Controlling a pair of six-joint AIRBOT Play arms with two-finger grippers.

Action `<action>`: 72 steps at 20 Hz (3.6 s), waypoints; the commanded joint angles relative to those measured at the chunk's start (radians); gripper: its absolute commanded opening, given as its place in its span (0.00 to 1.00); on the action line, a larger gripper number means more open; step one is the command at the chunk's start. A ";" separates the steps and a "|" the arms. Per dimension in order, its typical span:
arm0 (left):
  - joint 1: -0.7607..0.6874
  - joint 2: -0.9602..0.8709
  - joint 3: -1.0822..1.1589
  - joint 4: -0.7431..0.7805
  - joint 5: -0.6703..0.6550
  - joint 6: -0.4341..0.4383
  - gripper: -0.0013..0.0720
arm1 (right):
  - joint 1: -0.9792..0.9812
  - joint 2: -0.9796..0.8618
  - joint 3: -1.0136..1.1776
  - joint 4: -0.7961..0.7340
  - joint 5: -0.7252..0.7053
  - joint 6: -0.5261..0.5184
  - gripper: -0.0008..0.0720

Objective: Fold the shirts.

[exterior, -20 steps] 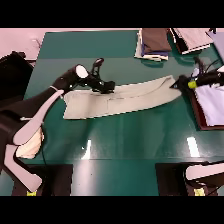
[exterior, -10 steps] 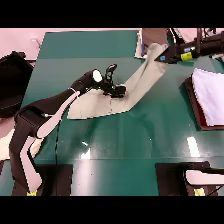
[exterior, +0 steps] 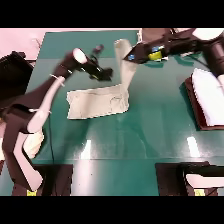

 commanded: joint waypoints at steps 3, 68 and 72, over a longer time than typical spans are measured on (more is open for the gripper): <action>0.247 0.254 0.080 0.141 -0.079 0.001 0.06 | 0.298 -0.194 0.042 0.212 -0.289 -0.115 0.09; 0.003 0.420 -0.023 0.164 -0.093 0.016 0.06 | -0.912 -0.156 0.293 -0.192 -0.288 0.058 0.03; 0.003 0.420 -0.023 0.164 -0.095 0.016 0.06 | -0.952 -0.122 0.316 -0.190 -0.283 0.058 0.04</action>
